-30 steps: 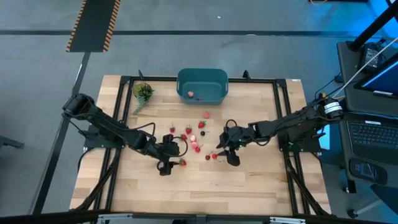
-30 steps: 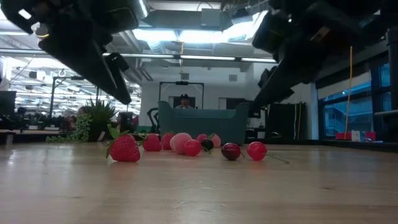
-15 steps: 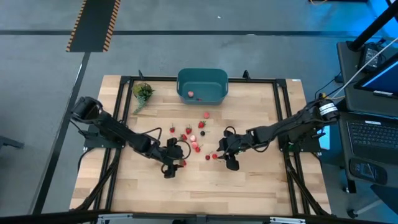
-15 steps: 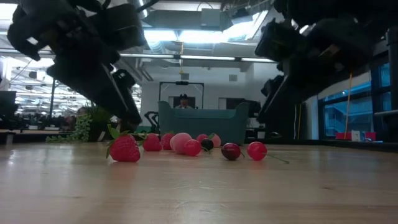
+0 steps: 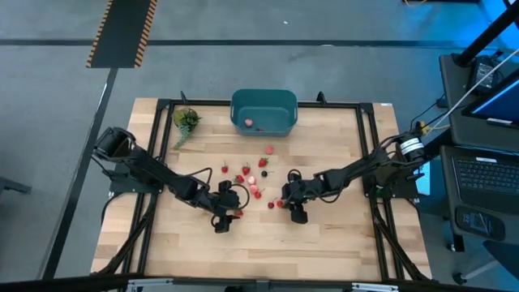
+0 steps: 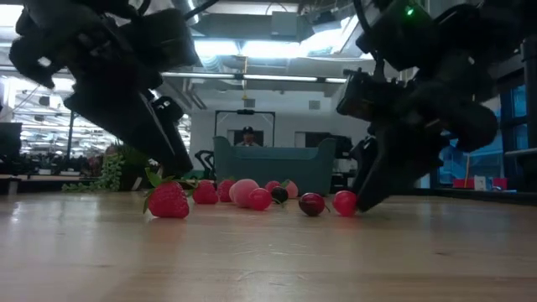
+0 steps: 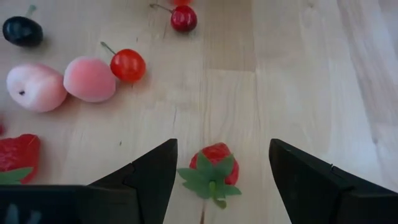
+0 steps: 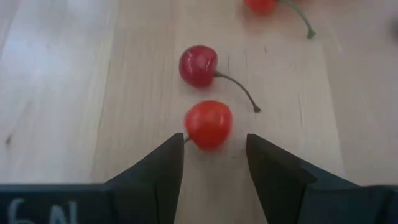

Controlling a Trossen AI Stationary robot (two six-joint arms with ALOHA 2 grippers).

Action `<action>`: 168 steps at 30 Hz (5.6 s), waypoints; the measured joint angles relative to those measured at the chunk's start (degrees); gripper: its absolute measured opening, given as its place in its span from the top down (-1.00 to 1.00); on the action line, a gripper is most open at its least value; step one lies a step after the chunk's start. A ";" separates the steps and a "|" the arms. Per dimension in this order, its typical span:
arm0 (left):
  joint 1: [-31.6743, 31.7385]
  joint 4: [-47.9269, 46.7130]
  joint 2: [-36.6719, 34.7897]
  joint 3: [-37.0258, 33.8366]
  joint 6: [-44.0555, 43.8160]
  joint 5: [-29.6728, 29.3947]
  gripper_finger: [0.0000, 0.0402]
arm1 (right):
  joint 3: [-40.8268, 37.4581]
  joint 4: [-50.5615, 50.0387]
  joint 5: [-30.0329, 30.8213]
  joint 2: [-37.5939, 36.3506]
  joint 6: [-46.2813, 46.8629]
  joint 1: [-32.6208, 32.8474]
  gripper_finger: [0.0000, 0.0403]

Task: Pick and placing Produce into tupperware
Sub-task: Put the cherry into the blue bin

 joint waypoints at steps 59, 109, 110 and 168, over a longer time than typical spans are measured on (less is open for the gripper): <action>4.15 14.22 6.37 0.04 6.43 -1.12 -0.22 | 2.75 4.70 -1.69 4.23 -1.60 0.02 0.21; 13.17 -3.72 -36.28 0.74 42.10 -30.45 -0.22 | 42.71 -33.36 3.29 -3.54 -31.28 -37.67 0.43; 14.00 -4.18 -36.26 0.74 42.10 -30.46 -0.22 | 42.73 -33.29 2.57 -3.08 -30.62 -39.13 0.43; 21.99 -8.43 -36.17 0.70 39.91 -23.96 -0.22 | 72.96 -57.94 -3.04 35.79 -12.02 -45.59 0.43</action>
